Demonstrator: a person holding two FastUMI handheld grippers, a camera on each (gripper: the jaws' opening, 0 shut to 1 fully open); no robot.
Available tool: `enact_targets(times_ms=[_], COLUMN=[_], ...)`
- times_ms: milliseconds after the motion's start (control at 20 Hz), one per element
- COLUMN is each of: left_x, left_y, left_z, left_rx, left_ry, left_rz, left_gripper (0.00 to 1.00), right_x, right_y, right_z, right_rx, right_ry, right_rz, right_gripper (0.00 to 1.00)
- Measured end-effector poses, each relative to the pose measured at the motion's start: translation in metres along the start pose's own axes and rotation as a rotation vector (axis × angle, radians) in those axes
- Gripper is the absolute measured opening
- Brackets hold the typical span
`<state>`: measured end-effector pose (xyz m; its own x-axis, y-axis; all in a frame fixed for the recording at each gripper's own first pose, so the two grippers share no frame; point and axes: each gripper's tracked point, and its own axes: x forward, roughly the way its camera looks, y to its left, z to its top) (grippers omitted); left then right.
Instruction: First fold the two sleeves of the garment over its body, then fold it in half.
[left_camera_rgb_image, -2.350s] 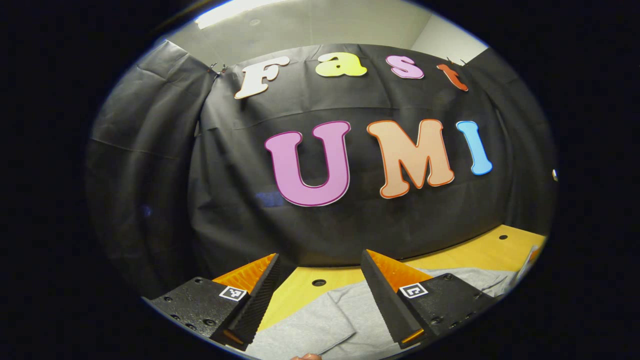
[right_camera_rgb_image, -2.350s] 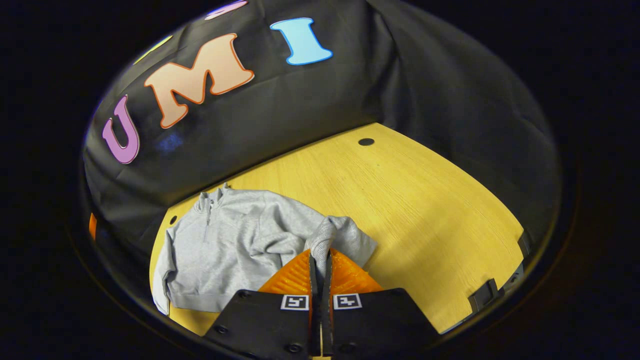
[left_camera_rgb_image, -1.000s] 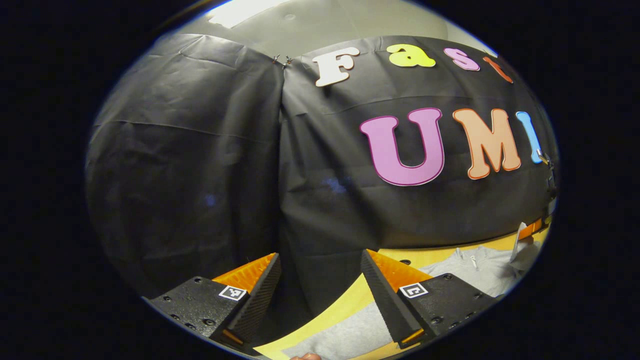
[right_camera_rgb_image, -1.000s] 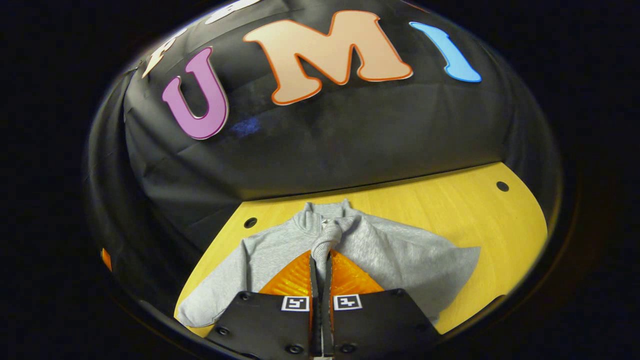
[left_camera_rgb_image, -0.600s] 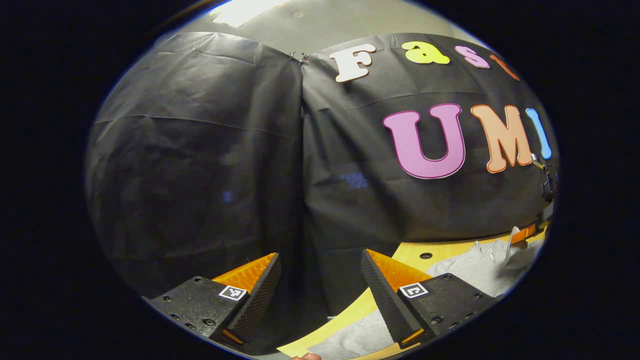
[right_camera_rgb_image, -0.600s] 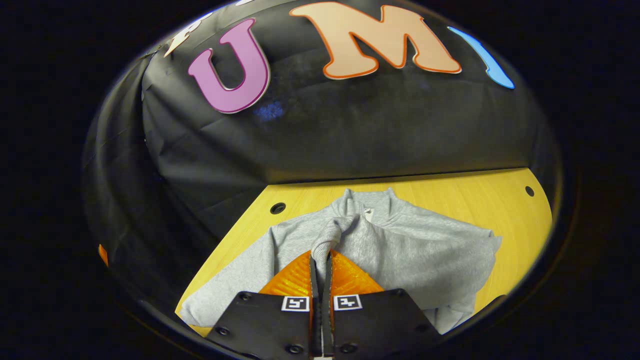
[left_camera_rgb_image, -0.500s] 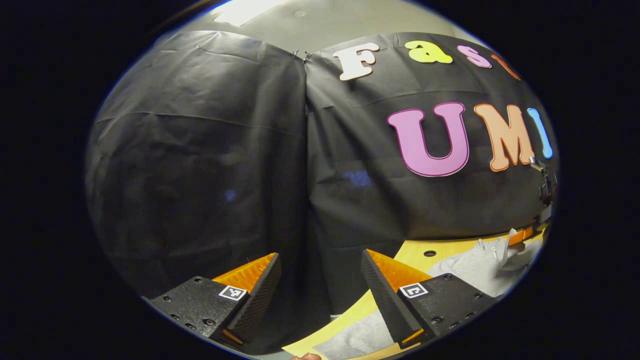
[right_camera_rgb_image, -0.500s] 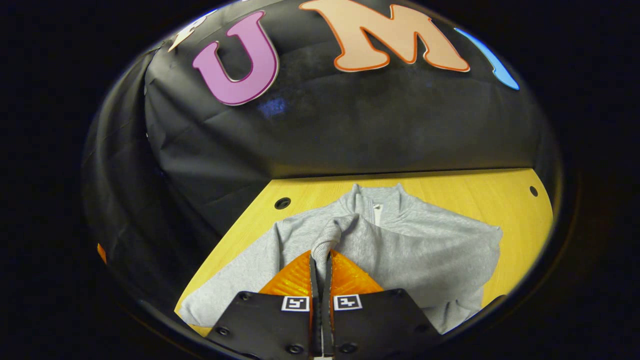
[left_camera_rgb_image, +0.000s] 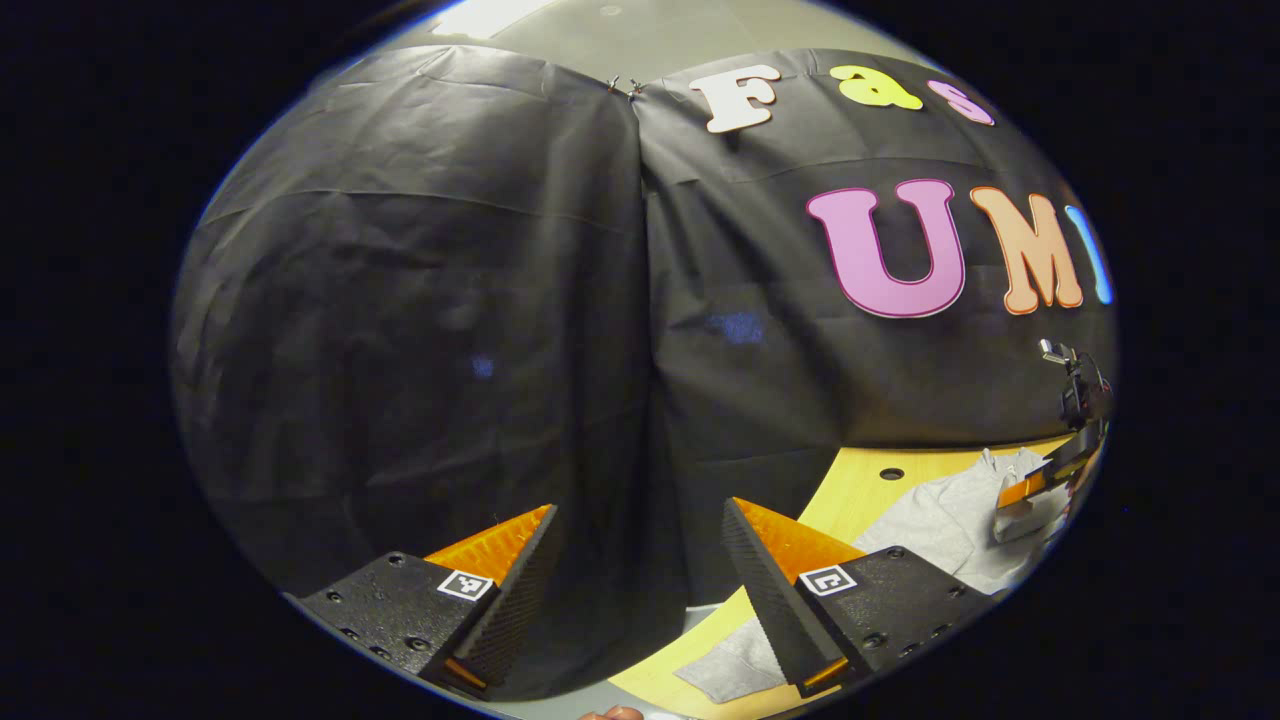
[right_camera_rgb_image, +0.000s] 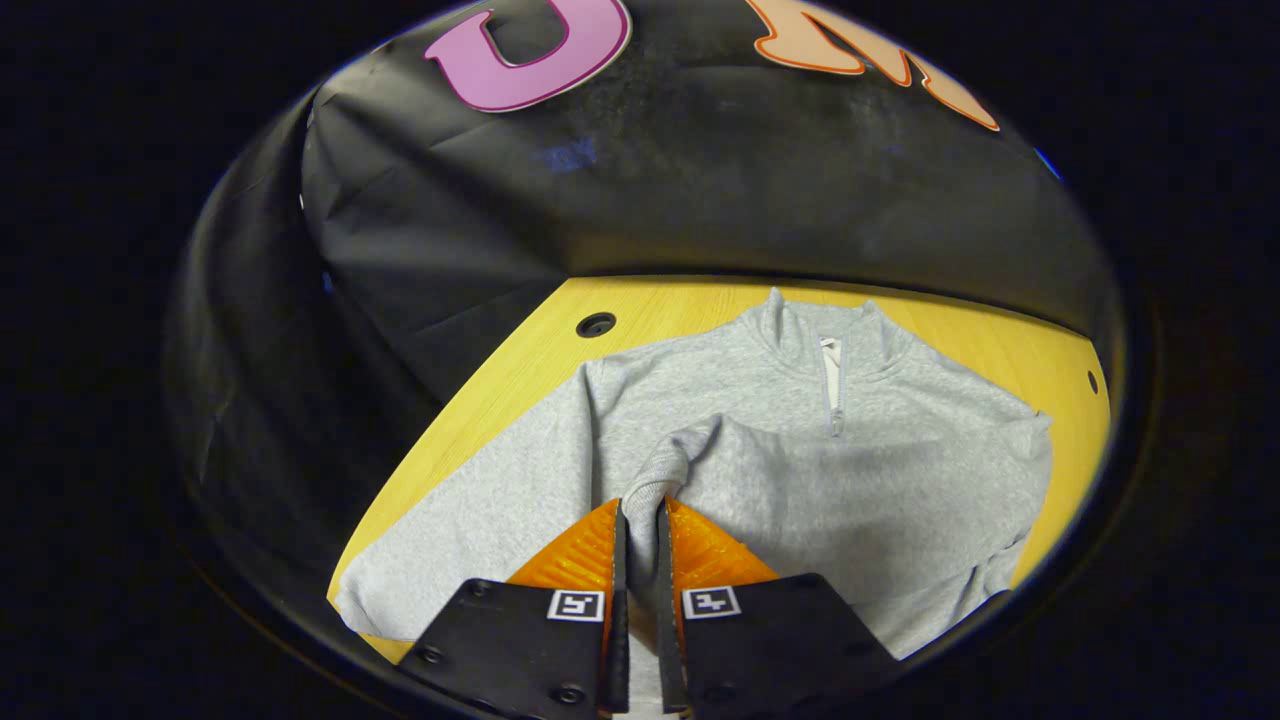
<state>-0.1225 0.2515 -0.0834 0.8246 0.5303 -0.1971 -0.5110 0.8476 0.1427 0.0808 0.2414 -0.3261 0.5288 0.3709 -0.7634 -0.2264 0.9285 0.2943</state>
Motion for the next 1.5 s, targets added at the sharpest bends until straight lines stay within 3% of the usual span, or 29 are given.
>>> enact_targets(times_ms=[50,100,200,300,400,500,750,1050,1500], left_x=[0.001,0.003,0.006,-0.001,-0.001,-0.001,-0.013,-0.017,-0.019], left_y=[0.0,-0.002,-0.008,-0.013,-0.022,-0.032,-0.057,-0.076,-0.08], left_z=[-0.006,-0.012,-0.023,-0.045,-0.067,-0.092,-0.164,-0.226,-0.245], left_rx=[-0.001,0.0,0.005,0.009,0.006,0.004,0.0,-0.021,-0.043], left_ry=[0.01,0.02,0.038,0.066,0.115,0.179,0.355,0.537,0.632], left_rz=[-0.004,-0.01,-0.028,-0.054,-0.084,-0.109,-0.188,-0.206,-0.206], left_gripper=[0.95,0.95,0.99,0.95,1.0,0.95,0.96,0.96,0.97], right_x=[-0.005,-0.008,-0.01,-0.021,-0.029,-0.041,-0.063,-0.091,-0.12], right_y=[0.006,0.011,0.012,0.002,-0.004,-0.013,-0.042,-0.077,-0.12], right_z=[0.002,0.007,0.014,0.024,0.024,0.02,0.014,0.009,-0.005], right_rx=[0.002,0.003,-0.023,-0.067,-0.092,-0.092,-0.087,-0.09,-0.105], right_ry=[-0.007,-0.025,-0.07,-0.11,-0.136,-0.142,-0.149,-0.172,-0.186], right_rz=[0.017,0.029,0.032,-0.002,-0.021,-0.032,-0.075,-0.131,-0.211], right_gripper=[0.12,0.36,0.67,0.99,0.95,0.99,0.99,0.96,0.96])
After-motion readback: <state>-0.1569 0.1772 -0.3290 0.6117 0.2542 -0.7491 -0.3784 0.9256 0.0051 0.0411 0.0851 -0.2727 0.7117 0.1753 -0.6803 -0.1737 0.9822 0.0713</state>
